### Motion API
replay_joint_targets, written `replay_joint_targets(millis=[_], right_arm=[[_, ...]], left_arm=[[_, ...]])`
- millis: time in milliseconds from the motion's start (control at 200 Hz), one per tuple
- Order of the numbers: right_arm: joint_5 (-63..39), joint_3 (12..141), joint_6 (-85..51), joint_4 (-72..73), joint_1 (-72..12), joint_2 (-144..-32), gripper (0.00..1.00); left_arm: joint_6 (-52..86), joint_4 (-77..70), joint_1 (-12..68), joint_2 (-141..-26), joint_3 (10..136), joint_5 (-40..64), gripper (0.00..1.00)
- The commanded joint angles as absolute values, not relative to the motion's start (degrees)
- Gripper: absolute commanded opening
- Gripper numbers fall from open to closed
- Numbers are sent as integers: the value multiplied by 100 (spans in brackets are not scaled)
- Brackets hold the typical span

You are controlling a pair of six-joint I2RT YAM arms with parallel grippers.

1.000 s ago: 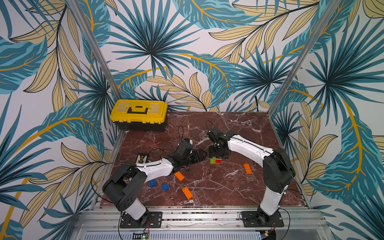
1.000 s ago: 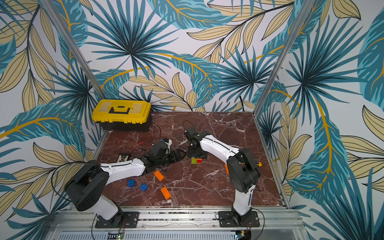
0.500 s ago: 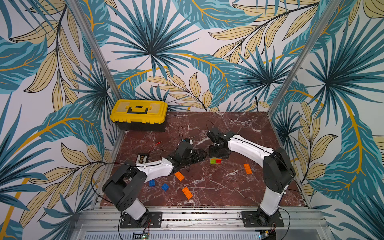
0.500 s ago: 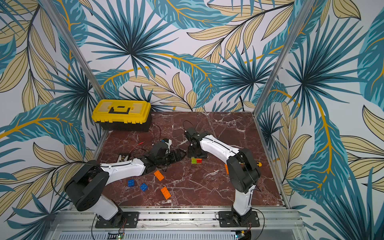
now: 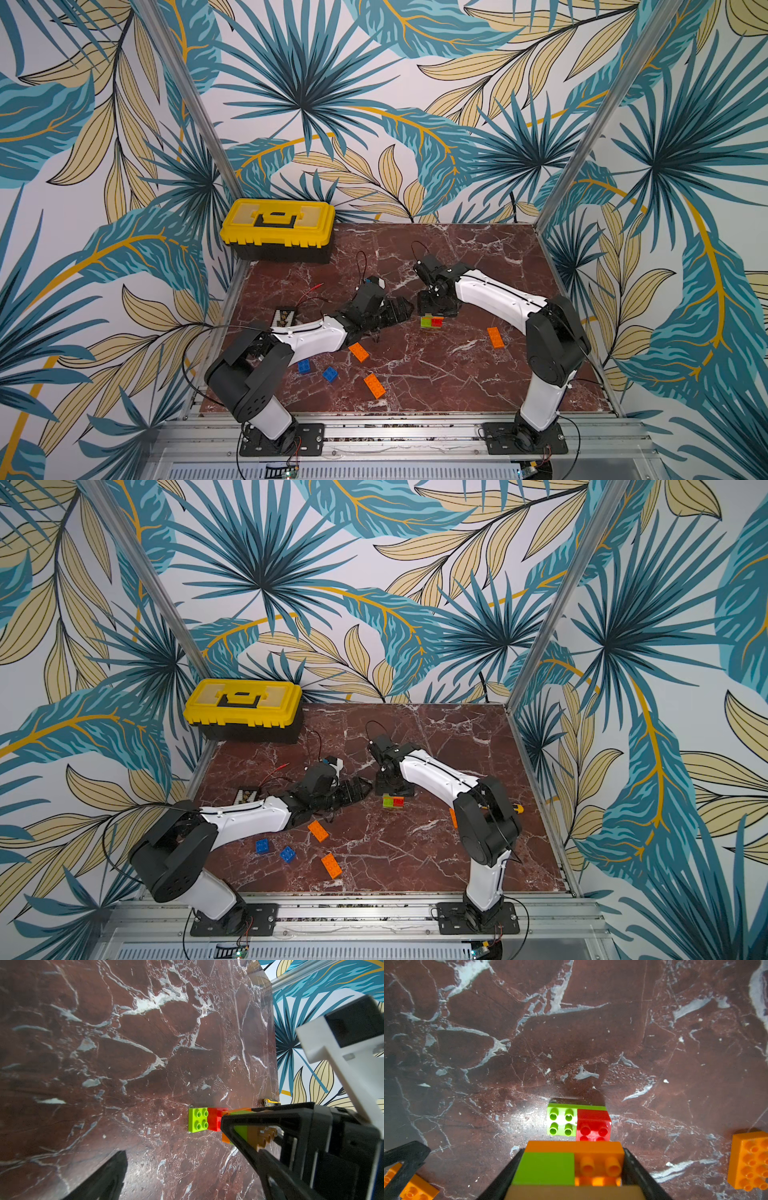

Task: Assemble the number 5 with lego
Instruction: Assemble the lego brick with the lego brick.

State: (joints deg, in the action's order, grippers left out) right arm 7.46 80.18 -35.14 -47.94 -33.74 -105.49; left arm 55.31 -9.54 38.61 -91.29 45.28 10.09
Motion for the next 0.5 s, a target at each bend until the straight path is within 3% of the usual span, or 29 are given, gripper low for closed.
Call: replay_joint_targets(millis=[0, 496], right_arm=[[913, 8075, -3646, -4960, -3394, -10656, 68], [810, 8011, -3669, -4926, -3399, -10863, 68]], left_arm=[[5457, -879, 3840, -8986, 4769, 945, 100], [5532, -869, 3840, -8975, 4654, 827, 100]])
